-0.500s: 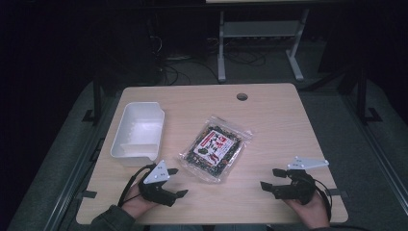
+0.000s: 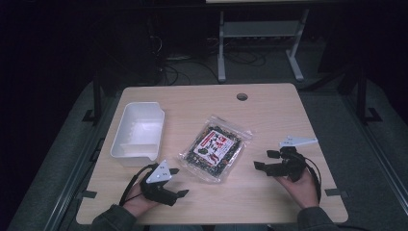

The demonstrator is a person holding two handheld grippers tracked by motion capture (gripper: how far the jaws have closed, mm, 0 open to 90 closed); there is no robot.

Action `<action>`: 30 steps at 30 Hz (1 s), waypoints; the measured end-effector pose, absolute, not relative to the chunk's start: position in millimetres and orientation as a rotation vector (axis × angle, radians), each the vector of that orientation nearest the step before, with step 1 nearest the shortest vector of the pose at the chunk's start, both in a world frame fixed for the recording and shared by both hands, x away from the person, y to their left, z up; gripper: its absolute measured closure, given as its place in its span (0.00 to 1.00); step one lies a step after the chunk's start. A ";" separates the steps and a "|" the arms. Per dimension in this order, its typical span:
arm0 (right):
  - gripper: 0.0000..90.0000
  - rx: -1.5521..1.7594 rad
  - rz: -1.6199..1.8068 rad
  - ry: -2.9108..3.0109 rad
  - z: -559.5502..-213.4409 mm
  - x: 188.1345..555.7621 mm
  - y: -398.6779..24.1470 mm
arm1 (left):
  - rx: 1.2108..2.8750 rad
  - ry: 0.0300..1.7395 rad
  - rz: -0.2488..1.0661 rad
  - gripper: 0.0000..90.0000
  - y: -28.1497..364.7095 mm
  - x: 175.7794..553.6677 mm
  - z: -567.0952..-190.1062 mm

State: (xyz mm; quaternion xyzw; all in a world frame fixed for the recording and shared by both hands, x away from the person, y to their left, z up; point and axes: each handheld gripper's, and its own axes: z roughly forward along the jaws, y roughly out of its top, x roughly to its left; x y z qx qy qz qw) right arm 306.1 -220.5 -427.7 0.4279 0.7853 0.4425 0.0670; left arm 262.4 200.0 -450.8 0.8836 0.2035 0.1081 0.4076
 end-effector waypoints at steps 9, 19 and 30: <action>0.25 1.354 1.321 2.313 -415.5 341.9 -227.0 | 2.222 0.502 0.265 0.23 201.1 262.0 -450.1; 0.27 1.467 1.318 2.298 -423.7 387.4 -222.7 | 2.224 0.498 0.267 0.23 202.0 261.4 -449.1; 0.29 1.569 1.130 2.367 -420.6 432.5 -206.3 | 2.215 0.492 0.268 0.23 203.7 261.1 -447.7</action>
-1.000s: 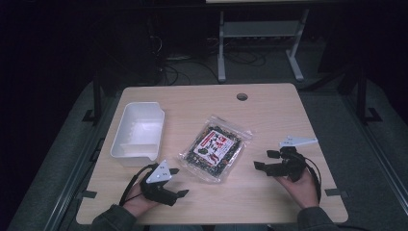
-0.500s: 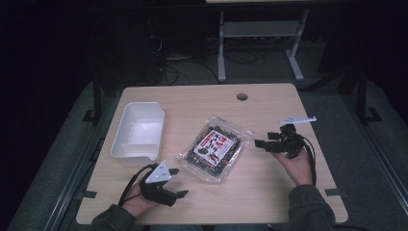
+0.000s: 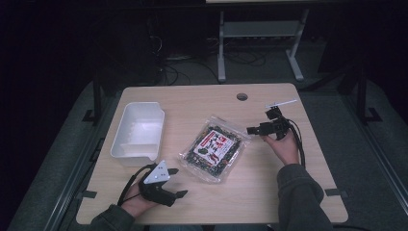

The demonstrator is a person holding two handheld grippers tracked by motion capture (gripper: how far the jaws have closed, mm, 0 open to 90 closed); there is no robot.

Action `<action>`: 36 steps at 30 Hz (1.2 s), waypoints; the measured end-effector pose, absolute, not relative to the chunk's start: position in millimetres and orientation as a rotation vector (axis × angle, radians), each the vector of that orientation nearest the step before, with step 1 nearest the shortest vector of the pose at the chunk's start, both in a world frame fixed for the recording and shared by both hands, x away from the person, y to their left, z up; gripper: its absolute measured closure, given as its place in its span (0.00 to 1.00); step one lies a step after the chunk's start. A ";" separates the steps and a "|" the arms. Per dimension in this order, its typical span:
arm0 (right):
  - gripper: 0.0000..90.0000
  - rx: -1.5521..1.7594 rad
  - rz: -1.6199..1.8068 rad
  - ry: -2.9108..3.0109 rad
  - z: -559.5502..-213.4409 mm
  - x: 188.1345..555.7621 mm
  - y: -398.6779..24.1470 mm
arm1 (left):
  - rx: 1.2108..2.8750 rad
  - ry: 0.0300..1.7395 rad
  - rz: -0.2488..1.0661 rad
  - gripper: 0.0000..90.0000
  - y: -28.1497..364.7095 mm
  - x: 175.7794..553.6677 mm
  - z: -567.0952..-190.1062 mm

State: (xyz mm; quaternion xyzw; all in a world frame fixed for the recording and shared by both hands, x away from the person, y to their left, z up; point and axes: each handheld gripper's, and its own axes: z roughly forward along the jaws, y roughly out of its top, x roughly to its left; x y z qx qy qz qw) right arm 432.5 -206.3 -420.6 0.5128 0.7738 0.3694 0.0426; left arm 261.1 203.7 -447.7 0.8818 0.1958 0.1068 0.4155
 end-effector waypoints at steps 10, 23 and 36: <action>0.39 1.658 1.073 2.394 -441.7 445.4 -205.2 | 2.208 0.495 0.266 0.23 205.3 261.6 -447.1; 0.58 1.713 1.117 2.431 -456.6 450.1 -202.0 | 2.199 0.499 0.271 0.23 206.2 261.1 -446.2; 0.95 1.716 1.197 2.394 -458.1 442.9 -203.0 | 2.191 0.501 0.282 0.23 207.0 261.7 -445.3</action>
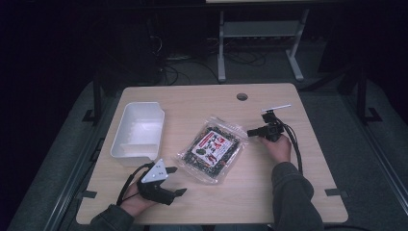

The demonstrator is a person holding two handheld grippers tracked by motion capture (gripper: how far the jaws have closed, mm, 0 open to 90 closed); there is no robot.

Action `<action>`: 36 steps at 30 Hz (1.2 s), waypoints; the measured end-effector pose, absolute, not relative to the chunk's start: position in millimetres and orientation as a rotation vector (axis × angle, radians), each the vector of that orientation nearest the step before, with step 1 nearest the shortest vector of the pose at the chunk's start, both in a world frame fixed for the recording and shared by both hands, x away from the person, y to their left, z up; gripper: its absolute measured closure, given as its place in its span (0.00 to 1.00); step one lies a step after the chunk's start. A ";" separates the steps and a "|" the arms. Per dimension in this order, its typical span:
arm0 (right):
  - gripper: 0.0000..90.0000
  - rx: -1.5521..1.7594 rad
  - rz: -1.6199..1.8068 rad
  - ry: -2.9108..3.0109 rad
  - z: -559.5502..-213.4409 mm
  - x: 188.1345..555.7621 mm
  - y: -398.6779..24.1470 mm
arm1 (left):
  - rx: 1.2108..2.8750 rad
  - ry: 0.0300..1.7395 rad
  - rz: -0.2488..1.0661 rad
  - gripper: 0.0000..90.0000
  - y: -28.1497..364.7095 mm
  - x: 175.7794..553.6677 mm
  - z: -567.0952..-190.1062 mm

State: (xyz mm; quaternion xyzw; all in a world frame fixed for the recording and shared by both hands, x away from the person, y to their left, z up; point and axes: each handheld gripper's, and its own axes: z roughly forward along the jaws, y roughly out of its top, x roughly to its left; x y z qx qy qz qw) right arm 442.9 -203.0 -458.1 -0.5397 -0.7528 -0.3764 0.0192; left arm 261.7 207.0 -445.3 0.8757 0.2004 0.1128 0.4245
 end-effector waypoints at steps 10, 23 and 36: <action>0.99 -1.590 -1.243 -2.402 -436.1 427.6 -204.8 | 2.169 0.516 0.273 0.23 208.0 262.3 -443.5; 1.00 -1.358 -1.495 -2.531 -366.1 376.5 -206.9 | 2.113 0.540 0.238 0.23 204.8 265.7 -437.2; 1.00 -1.009 -1.624 -2.673 -303.4 318.3 -206.0 | 2.055 0.612 0.185 0.24 182.1 293.6 -432.4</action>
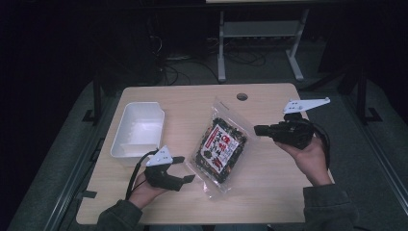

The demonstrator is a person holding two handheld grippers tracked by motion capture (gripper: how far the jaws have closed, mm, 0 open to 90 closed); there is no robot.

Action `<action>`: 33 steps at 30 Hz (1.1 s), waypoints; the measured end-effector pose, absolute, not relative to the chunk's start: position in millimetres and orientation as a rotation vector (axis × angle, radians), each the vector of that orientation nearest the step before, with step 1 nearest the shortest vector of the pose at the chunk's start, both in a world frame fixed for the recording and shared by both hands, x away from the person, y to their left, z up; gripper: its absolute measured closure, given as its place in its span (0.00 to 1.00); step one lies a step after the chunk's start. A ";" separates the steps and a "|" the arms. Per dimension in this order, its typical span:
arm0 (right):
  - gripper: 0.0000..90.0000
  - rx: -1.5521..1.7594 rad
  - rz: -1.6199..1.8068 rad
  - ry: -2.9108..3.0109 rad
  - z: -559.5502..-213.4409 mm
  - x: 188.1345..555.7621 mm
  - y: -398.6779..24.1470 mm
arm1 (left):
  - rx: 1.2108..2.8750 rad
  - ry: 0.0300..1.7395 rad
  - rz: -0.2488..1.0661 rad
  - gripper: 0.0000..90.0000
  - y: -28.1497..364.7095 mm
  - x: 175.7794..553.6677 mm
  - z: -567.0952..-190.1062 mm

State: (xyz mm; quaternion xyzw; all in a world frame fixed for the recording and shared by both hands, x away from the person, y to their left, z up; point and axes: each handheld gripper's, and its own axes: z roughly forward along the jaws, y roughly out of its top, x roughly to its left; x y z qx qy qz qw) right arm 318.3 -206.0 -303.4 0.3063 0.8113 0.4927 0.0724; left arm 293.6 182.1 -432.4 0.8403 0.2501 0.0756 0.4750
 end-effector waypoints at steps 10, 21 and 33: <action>1.00 0.759 1.554 2.432 -291.8 287.4 -201.4 | 2.002 0.654 0.167 0.26 158.3 328.5 -434.5; 1.00 0.774 1.613 2.409 -299.8 293.5 -209.8 | 2.012 0.657 -0.107 0.34 158.2 363.1 -449.1; 1.00 0.730 1.692 2.403 -298.0 290.9 -209.8 | 2.007 0.689 -0.129 0.28 162.0 366.1 -452.3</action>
